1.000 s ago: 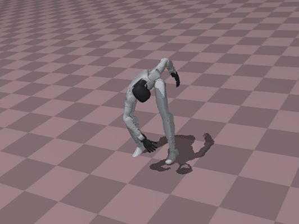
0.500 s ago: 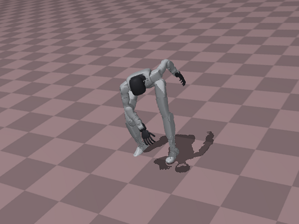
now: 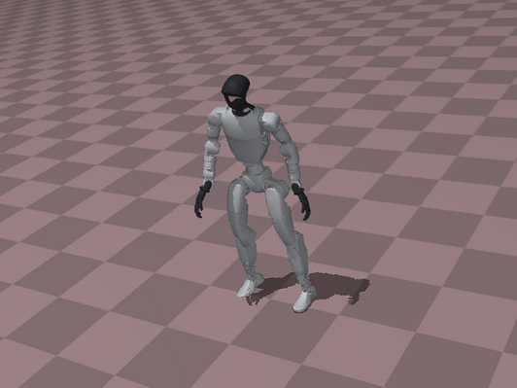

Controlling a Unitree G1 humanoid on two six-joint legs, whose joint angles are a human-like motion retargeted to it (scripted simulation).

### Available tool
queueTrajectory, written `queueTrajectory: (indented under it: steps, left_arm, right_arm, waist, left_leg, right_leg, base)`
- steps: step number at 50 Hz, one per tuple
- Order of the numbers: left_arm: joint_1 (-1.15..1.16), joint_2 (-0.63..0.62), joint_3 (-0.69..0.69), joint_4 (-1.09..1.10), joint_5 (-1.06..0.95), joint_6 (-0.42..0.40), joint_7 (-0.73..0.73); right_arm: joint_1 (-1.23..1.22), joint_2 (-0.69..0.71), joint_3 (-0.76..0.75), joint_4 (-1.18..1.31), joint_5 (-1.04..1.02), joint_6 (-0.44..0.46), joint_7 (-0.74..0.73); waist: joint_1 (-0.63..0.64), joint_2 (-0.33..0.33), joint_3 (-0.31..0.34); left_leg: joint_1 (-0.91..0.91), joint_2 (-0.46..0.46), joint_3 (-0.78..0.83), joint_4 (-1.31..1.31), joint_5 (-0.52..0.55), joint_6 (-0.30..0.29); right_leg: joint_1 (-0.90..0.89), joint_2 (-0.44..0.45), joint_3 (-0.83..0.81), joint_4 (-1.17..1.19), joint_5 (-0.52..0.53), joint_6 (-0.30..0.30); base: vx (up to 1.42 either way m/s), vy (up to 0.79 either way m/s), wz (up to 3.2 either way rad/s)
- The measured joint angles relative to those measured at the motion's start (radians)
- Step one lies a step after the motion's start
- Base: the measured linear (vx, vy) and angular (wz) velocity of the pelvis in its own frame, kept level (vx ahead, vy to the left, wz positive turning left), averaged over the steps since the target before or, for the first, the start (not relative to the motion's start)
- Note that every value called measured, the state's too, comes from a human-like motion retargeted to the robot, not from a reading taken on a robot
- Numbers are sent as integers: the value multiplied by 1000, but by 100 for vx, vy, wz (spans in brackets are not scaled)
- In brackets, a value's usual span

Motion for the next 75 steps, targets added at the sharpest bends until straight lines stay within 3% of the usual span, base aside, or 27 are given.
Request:
queueTrajectory:
  steps: [5, 14, 17, 25, 31, 34, 37, 48, 55, 60, 65, 70, 72, 75]
  left_arm:
    - [-69, -21, -41, 66, 38, 21, -17]
    - [-208, -26, -107, 145, 109, 53, 2]
    - [-191, -12, -129, 123, 54, 45, -26]
    - [-171, -30, -109, 121, 38, 53, -72]
    - [-125, -76, -60, 153, 55, 56, -34]
    - [-88, -96, -35, 170, 91, 60, -46]
    - [-71, -112, -20, 178, 81, 62, -17]
    - [30, -106, 18, -80, 38, 45, 2]
    - [-16, -71, -39, -271, -14, 33, -16]
    - [-157, -46, -115, -296, -77, 19, -26]
    - [-397, -34, -179, -202, -162, -14, -18]
    - [-735, -24, -254, -6, -234, -53, -8]
    - [-876, -17, -291, 74, -155, -34, 14]
    - [-1055, 17, -375, 201, -148, -23, 44]
  right_arm:
    - [28, 0, -58, 120, -20, 39, 25]
    - [64, 19, -150, 202, -28, 107, 40]
    - [122, 25, -154, 211, 14, 79, 48]
    - [199, 31, -203, 302, 76, 72, 88]
    - [241, 23, -183, 258, 52, 52, 89]
    - [271, 13, -176, 201, 33, 27, 116]
    - [269, 3, -150, 169, 17, 24, 108]
    - [276, -59, -143, 0, -43, 10, 114]
    - [296, -117, -169, -209, 19, -25, 105]
    - [284, -156, -178, -318, 63, -43, 89]
    - [282, -178, -200, -392, 130, -66, 43]
    - [284, -205, -217, -457, 256, -104, 31]
    - [266, -216, -206, -477, 276, -77, 57]
    - [284, -270, -158, -531, 301, -81, 77]
  waist:
    - [-20, 32, -67]
    - [-119, 102, -102]
    - [-161, 119, -143]
    - [-161, 137, -191]
    - [-152, 144, -196]
    - [-168, 145, -221]
    - [-155, 153, -197]
    - [-161, 178, -179]
    - [-210, 184, -130]
    - [-281, 179, -52]
    - [-361, 152, 75]
    - [-439, 99, 242]
    - [-460, 87, 308]
    - [-529, 66, 318]
  left_leg:
    - [120, -14, 90, 0, -44, 10]
    - [229, -21, 151, 0, -81, 11]
    - [234, -11, 141, 0, -92, 20]
    - [244, -7, 160, 0, -98, 27]
    - [250, -2, 171, 0, -101, 29]
    - [185, 7, 183, 89, -157, 76]
    - [251, 2, 174, 0, -102, 30]
    - [249, 9, 210, 0, -103, 27]
    - [214, 11, 249, 0, -93, 30]
    - [152, 2, 272, 0, -71, 26]
    - [39, -23, 281, 0, -28, 38]
    - [-169, -59, 287, 70, 4, 58]
    - [-252, -36, 296, 49, 51, 19]
    - [-480, -34, 299, 143, 53, 15]
  right_leg:
    - [103, -1, 82, -73, 9, 15]
    - [168, 0, 143, -59, -29, -6]
    - [168, 11, 137, -35, -57, -38]
    - [166, 19, 154, -34, -62, -43]
    - [162, 26, 165, -25, -70, -51]
    - [117, 19, 143, 25, -98, -51]
    - [154, 30, 167, -7, -80, -57]
    - [130, 46, 204, -5, -77, -70]
    - [76, 58, 248, -17, -52, -68]
    - [8, 58, 284, -38, -10, -56]
    - [-104, 38, 312, -60, 51, -28]
    - [-273, -6, 345, -87, 131, 4]
    - [-346, 22, 333, -133, 222, 16]
    - [-515, 9, 340, -171, 294, 16]
  base:
    - [15, 9, -96]
    - [6, 4, -36]
    - [6, 0, 10]
    - [0, 0, 0]
    - [0, 0, 0]
    - [-1, 1, 21]
    - [2, -3, -18]
    - [0, -1, -6]
    - [-5, -4, -30]
    - [-15, -3, -28]
    - [-25, 0, -12]
    - [-34, 1, 5]
    - [-34, -22, 7]
    - [-30, -6, 38]
